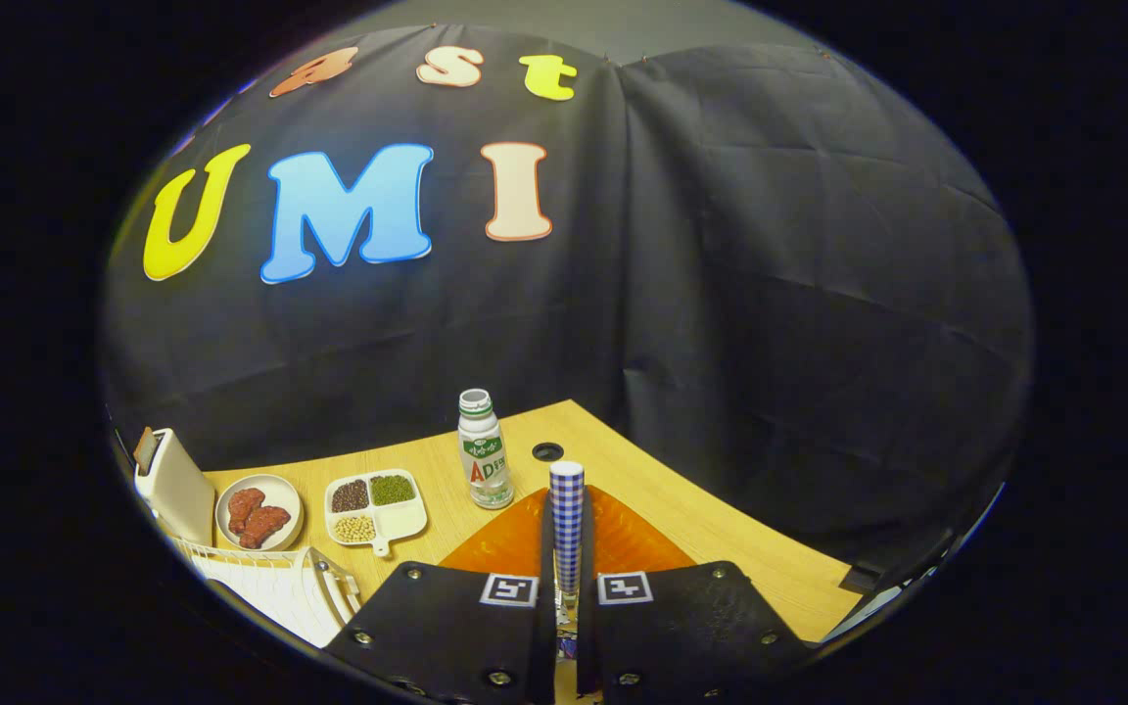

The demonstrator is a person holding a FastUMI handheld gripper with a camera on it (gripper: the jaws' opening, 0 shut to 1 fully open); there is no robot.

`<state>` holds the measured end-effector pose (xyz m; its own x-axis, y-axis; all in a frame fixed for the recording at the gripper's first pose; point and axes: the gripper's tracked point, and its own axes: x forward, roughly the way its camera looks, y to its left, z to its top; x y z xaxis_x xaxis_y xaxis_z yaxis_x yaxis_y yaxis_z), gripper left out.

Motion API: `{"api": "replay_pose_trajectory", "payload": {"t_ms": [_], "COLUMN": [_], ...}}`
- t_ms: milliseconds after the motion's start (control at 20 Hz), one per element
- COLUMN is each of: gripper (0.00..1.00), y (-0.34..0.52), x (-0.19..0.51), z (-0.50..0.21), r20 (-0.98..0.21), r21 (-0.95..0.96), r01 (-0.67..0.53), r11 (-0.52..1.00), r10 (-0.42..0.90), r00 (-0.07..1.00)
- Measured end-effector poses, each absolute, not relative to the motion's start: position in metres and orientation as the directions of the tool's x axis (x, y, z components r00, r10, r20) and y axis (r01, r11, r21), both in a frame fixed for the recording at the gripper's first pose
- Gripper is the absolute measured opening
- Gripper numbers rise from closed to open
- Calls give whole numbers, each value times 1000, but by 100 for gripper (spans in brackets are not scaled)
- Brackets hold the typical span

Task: Take the plate from the dish rack, then take the spoon from the basket and place it into the plate.

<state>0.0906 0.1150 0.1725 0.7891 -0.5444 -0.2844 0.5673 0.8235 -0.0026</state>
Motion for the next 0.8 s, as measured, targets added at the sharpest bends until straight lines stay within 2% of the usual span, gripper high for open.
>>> {"api": "replay_pose_trajectory", "payload": {"t_ms": [200,450,800], "gripper": [8,8,8], "y": [152,215,320], "x": [42,-9,-56], "z": [202,210,167], "r20": [-241,-222,-288], "r21": [-11,-61,-66], "r01": [574,528,375], "r11": [819,847,925], "r10": [-560,-527,-378], "r00": [793,821,880]}}
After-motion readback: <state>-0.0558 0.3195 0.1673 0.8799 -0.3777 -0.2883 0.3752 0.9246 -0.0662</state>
